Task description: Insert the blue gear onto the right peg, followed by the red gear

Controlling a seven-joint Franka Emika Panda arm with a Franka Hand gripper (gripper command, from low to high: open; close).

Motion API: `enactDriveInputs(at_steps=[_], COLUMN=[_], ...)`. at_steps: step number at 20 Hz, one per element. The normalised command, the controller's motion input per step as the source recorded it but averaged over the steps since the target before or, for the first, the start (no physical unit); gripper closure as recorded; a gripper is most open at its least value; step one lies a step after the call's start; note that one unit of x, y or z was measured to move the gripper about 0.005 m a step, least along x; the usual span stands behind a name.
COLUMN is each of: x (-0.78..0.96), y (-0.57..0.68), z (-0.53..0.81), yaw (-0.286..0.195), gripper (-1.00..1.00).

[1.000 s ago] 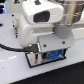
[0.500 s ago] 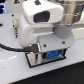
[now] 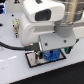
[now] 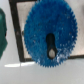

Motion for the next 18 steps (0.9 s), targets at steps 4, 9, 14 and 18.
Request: enactDriveInputs(at_steps=[4, 9, 14, 18], x=[-0.44, -0.62, -0.75, -0.80], y=[0.08, 0.16, 0.16, 0.21], z=[0.30, 0.20, 0.04, 0.01], yaw=[0.000, 0.000, 0.000, 0.000], gripper=[-1.00, -1.00, -1.00, -1.00])
